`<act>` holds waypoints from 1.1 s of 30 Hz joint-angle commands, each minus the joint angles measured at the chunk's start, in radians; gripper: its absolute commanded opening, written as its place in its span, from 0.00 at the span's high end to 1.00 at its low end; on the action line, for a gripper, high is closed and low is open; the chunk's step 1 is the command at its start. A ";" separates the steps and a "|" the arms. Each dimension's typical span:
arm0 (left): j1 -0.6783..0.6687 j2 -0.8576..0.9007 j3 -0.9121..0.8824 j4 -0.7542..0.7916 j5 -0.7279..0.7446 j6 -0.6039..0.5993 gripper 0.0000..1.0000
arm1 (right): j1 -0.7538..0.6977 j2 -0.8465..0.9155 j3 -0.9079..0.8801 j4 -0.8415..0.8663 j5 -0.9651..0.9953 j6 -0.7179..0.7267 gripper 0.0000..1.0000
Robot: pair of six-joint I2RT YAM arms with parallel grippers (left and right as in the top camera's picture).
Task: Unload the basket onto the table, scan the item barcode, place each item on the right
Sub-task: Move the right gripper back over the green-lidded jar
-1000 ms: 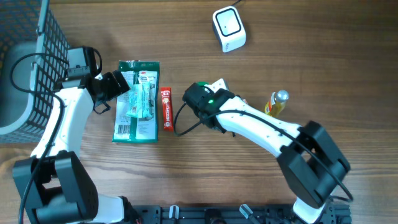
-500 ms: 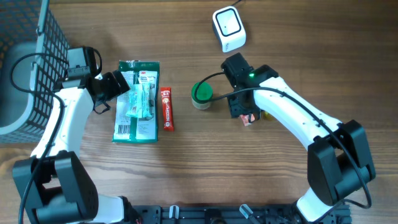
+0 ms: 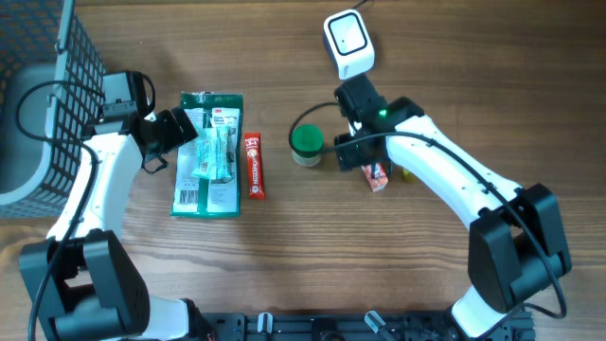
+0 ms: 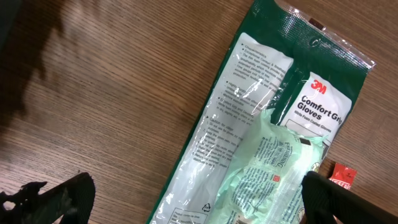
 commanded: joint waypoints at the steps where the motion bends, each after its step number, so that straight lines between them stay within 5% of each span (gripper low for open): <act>1: 0.004 -0.021 0.009 0.003 0.008 -0.006 0.00 | 0.005 -0.020 0.160 0.033 -0.174 -0.019 0.14; 2: 0.004 -0.021 0.009 0.003 0.008 -0.006 0.00 | 0.006 -0.020 0.174 0.066 -0.209 -0.018 0.00; 23: 0.004 -0.021 0.009 0.003 0.008 -0.006 0.00 | 0.107 0.149 0.170 0.217 -0.164 -0.097 0.00; 33: 0.004 -0.021 0.009 0.003 0.008 -0.006 0.00 | 0.110 0.149 0.170 0.163 -0.307 0.097 0.00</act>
